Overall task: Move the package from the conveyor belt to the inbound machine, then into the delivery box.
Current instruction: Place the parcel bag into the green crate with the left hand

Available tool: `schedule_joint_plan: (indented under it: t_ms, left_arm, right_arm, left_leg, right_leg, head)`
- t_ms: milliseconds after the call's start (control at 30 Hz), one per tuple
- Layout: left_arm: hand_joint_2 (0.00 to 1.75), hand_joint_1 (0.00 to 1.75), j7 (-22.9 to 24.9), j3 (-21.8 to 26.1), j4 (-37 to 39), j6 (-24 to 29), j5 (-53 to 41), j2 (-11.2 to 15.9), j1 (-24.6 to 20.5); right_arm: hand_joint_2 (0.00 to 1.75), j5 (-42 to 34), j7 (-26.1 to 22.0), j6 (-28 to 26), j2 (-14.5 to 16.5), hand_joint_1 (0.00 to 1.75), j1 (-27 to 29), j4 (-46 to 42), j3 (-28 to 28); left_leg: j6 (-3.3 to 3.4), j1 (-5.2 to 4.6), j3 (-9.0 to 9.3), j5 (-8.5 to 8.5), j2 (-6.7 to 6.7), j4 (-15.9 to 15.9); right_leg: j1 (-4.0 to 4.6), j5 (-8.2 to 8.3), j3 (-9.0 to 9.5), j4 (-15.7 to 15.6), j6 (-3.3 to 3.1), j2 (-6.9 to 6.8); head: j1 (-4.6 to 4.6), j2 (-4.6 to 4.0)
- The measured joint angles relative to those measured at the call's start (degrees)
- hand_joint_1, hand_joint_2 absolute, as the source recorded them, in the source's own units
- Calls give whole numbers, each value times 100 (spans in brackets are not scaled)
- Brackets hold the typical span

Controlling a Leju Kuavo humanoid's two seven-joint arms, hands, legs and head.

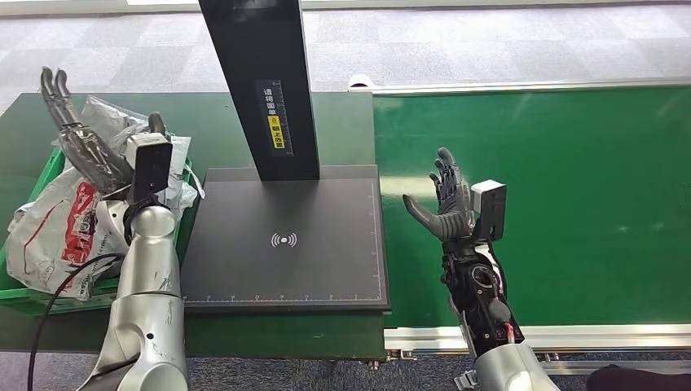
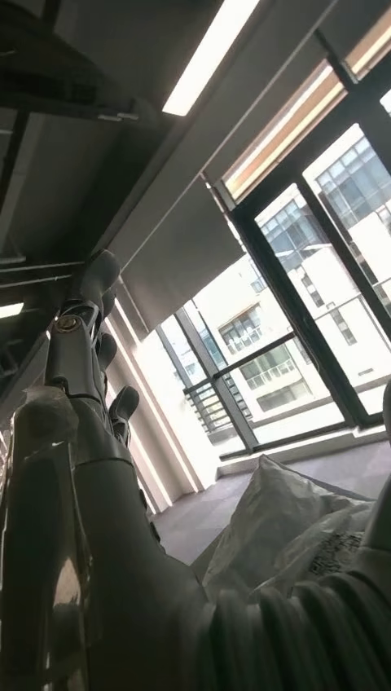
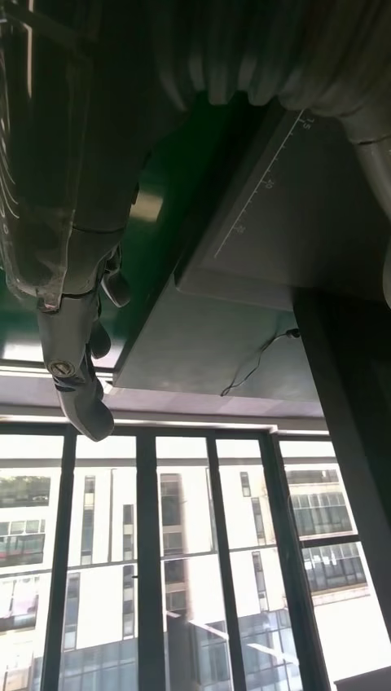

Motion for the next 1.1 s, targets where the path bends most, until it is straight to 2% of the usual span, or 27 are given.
schedule_joint_plan:
  t_ms: [200, 300, 400, 500, 633, 767, 900, 1100]
  left_arm:
    - [175, 0, -38, -149, -1486, 0, 598, -277, 455]
    - [175, 0, -41, -356, -1992, -2, 996, -336, 645]
    - [175, 0, -41, -747, -2250, -9, 1648, -331, 834]
    - [175, 0, -7, -1392, -2298, -112, 2297, -257, 1050]
    - [175, 0, 241, -2248, -2302, -828, 2933, -118, 1307]
    - [175, 0, 432, -2794, -2302, -1734, 3381, -15, 1510]
    - [175, 0, 558, -3076, -2242, -2596, 3697, 12, 1666]
    - [175, 0, 763, -3370, -1596, -3375, 3841, -6, 1679]
  right_arm:
    - [175, -21, -21, -39, 3, 0, -1, 8, 1]
    - [175, -24, -22, -50, 9, 0, -2, 8, 2]
    - [175, -24, -27, -63, 9, 0, -1, 8, 0]
    - [175, -16, -45, -64, 8, 0, -1, 7, 0]
    - [175, 10, -65, -56, 1, 0, -1, 2, -2]
    - [175, 32, -74, -29, -15, 0, -1, -9, -2]
    - [175, 83, -81, 38, -29, 0, -1, -9, -2]
    - [175, 114, -41, 90, -27, 0, -1, -7, -2]
  left_leg:
    - [0, 0, -1, -1, -1, 0]
    - [0, 0, -1, -1, -1, 0]
    - [0, 0, 0, -1, -2, 0]
    - [0, 0, 0, -1, -4, 0]
    - [1, -1, -1, -1, -3, 0]
    - [1, -1, -2, -3, -2, 0]
    - [2, -1, -2, -4, -2, 0]
    - [2, -1, -1, -4, -2, 0]
  right_leg:
    - [0, -1, -1, 0, 1, -2]
    - [0, -1, -1, -1, 1, -4]
    - [0, -1, 0, -1, 1, -5]
    - [-1, -1, 0, -1, 1, -7]
    - [-1, -1, 0, -1, 1, -6]
    - [-1, -1, -1, -2, 1, -6]
    - [-1, -1, -2, -2, 1, -6]
    - [-1, -1, -2, -2, 2, -6]
  head:
    - [0, -1]
    - [-1, 0]
    - [-1, 0]
    - [0, 0]
    - [0, 0]
    - [-2, 0]
    - [0, 0]
    - [0, 0]
